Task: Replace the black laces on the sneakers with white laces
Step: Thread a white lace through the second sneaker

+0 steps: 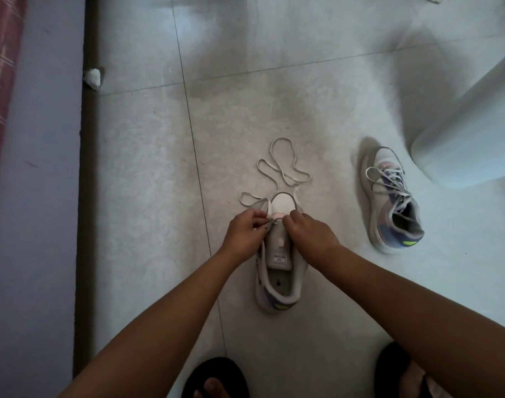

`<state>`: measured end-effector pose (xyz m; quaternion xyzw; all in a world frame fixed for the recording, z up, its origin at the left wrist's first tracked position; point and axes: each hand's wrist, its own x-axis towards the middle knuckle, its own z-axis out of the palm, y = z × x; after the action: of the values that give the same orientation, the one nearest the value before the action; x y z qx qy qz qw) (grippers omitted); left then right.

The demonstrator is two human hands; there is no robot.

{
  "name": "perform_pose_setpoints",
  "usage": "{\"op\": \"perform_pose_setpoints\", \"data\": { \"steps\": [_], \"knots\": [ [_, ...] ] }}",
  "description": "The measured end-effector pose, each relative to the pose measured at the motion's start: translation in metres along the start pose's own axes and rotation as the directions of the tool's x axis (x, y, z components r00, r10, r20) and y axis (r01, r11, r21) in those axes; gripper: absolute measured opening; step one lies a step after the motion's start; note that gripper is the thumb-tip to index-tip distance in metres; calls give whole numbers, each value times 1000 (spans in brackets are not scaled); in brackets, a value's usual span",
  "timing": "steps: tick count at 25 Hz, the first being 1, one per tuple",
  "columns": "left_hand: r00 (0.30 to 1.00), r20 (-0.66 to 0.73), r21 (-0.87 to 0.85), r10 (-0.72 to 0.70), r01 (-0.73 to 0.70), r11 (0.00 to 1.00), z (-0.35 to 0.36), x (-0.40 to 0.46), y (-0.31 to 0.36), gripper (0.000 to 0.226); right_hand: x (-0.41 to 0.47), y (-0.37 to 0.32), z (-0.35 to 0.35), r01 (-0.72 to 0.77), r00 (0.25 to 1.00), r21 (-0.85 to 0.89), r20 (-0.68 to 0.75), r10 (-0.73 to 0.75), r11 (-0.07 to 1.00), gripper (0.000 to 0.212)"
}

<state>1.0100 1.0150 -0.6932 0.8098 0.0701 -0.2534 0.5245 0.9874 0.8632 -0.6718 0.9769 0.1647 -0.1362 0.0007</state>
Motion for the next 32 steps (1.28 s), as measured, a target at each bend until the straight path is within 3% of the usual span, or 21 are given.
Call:
{"op": "perform_pose_setpoints", "data": {
  "steps": [3, 7, 10, 12, 15, 17, 19, 22, 27, 32],
  "knots": [
    [998, 19, -86, -54, 56, 995, -2, 1, 0, 28, -1, -1, -8, 106, 986, -164, -108, -125, 981, 32],
    [995, 17, -191, -95, 96, 977, 0, -2, -2, 26, 4, -3, -2, 125, 976, -229, -144, -161, 965, 27],
    [991, -20, -236, -130, 122, 964, 7, -3, -2, 28, 2, -3, 5, 140, 951, -102, -263, -162, 985, 18],
    [988, -42, -240, -146, 132, 962, 12, -4, 1, 28, 3, -7, 9, 95, 951, 20, -296, -85, 995, 12],
    [982, -53, -275, -182, 160, 948, 14, -4, 2, 27, 11, -8, 17, -91, 980, 293, -142, 137, 952, 7],
    [980, -55, -305, -189, 164, 938, 13, -5, -1, 27, 15, -4, 20, -134, 986, 352, -49, 162, 926, 15],
    [979, -52, -331, -196, 168, 928, 13, -5, -2, 28, 15, -3, 23, -68, 983, 259, -145, 109, 963, 9],
    [978, -46, -338, -201, 174, 925, 13, -6, -2, 30, 12, -13, 15, -45, 964, 62, -259, 59, 997, 22],
    [988, -52, -198, -144, 131, 971, 16, -10, -3, 31, 11, -20, 17, -105, 947, 2, -306, 101, 994, 26],
    [990, 38, 69, -135, 132, 989, 27, -33, -13, 68, 14, -28, 11, -121, 959, 44, -254, 128, 992, 33]
  ]
}}
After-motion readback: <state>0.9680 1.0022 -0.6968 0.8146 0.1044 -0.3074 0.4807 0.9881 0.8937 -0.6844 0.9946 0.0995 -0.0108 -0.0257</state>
